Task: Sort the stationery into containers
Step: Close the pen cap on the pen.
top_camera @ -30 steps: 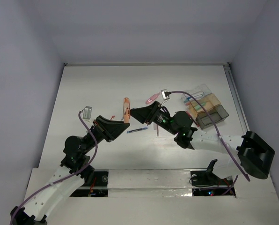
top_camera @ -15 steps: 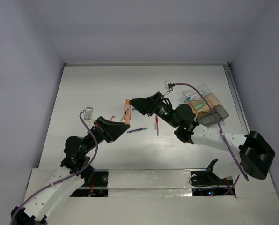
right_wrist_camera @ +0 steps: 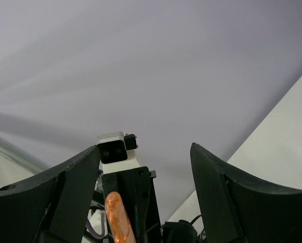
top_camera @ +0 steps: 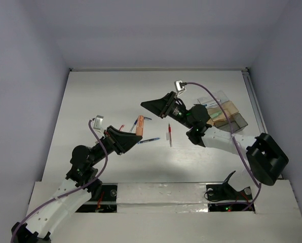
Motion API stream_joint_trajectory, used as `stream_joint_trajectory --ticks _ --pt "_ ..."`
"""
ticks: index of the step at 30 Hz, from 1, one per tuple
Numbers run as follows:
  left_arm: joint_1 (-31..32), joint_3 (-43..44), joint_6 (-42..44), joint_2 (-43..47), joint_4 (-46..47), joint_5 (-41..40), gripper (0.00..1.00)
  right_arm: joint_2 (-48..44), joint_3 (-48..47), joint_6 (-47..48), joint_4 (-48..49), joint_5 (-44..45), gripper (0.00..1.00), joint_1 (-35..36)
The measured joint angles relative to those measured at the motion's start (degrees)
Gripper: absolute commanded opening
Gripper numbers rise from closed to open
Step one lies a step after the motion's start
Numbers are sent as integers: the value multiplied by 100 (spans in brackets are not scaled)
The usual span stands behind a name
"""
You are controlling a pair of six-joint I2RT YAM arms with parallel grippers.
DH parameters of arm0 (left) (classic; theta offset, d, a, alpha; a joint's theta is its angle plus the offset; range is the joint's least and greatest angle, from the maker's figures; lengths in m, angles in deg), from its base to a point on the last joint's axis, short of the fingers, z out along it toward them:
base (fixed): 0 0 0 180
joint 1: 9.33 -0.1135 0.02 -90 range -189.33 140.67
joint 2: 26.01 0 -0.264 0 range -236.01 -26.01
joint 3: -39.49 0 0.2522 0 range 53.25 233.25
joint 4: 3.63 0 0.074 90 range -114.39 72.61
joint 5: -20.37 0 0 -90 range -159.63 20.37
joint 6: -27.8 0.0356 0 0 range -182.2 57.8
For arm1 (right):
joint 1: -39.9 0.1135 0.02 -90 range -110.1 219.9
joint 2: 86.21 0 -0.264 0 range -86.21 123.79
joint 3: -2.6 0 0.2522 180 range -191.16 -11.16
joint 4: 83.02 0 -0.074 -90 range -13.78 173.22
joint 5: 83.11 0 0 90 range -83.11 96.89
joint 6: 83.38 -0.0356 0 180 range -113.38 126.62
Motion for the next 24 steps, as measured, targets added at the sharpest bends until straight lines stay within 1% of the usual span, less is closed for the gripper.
stream_joint_trajectory --ticks 4,9,11,12,19,24 --pt "0 0 39 -74 -17 35 0 428 -269 -372 22 -529 78 -83" --pt "0 44 111 -79 -103 33 0 433 -352 -422 -120 -872 80 -90" --pt "0 109 146 -81 -153 31 0 328 -352 -315 -295 -951 79 -90" --pt "0 142 164 -90 -168 31 0 236 -352 -225 -450 -973 77 -90" --pt "0 262 258 -168 -240 -4 0 -625 -369 638 -1488 -1019 74 -90" --pt "0 264 258 -295 -238 -9 0 -743 -540 1113 -2144 -1110 74 -63"
